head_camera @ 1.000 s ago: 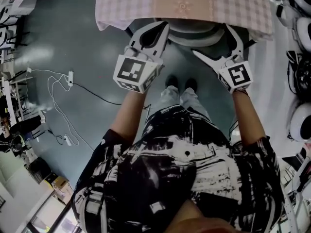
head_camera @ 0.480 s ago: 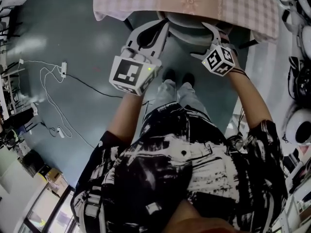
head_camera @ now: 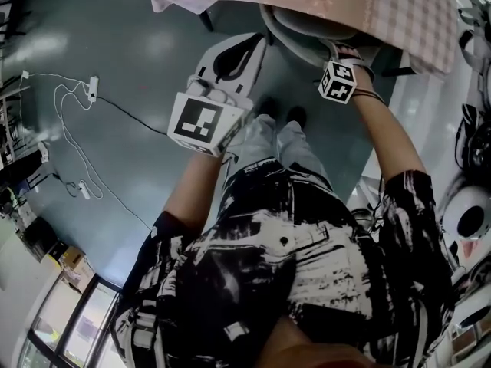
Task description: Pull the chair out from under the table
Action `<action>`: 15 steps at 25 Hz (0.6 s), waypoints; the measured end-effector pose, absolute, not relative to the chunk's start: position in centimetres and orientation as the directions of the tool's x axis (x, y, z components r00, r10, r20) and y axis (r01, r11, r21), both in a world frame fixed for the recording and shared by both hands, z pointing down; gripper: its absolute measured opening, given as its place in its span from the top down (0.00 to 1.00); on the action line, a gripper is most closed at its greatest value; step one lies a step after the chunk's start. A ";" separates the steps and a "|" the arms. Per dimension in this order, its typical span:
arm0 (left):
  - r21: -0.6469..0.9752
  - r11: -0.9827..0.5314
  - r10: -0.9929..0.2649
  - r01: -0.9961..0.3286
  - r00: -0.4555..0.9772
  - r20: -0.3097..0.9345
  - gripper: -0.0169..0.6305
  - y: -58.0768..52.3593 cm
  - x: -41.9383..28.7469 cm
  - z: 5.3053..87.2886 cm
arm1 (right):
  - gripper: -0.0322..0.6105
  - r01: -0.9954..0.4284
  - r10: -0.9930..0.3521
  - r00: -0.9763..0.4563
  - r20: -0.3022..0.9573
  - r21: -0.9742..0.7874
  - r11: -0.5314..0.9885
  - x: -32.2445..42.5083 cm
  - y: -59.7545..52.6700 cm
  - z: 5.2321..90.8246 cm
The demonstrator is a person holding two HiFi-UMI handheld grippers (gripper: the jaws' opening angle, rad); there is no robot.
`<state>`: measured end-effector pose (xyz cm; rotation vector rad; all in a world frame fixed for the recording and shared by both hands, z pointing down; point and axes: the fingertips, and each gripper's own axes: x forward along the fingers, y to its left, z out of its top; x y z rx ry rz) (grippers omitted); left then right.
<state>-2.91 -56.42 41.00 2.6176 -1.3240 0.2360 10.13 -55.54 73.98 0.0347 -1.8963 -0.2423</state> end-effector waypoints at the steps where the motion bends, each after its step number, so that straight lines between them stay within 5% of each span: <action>1: 0.105 -0.576 -0.777 -0.811 0.583 0.236 0.97 -56.4 -3.2 41.2 | 0.06 0.097 -0.133 -0.311 0.941 0.171 0.980 10.3 -55.6 74.7; 6: 0.112 -0.564 -0.783 -0.818 0.573 0.241 0.97 -56.8 -4.2 41.9 | 0.21 0.140 -0.105 -0.234 0.967 0.141 0.980 10.4 -55.3 75.6; 10: 0.111 -0.571 -0.778 -0.814 0.579 0.244 0.97 -57.4 -4.1 42.0 | 0.53 0.221 -0.128 -0.149 0.981 0.159 0.962 11.2 -54.7 76.9; 15: 0.109 -0.580 -0.767 -0.807 0.587 0.259 0.97 -57.8 -3.8 42.2 | 0.75 0.129 -0.267 -0.124 0.956 0.283 0.951 11.4 -56.2 77.3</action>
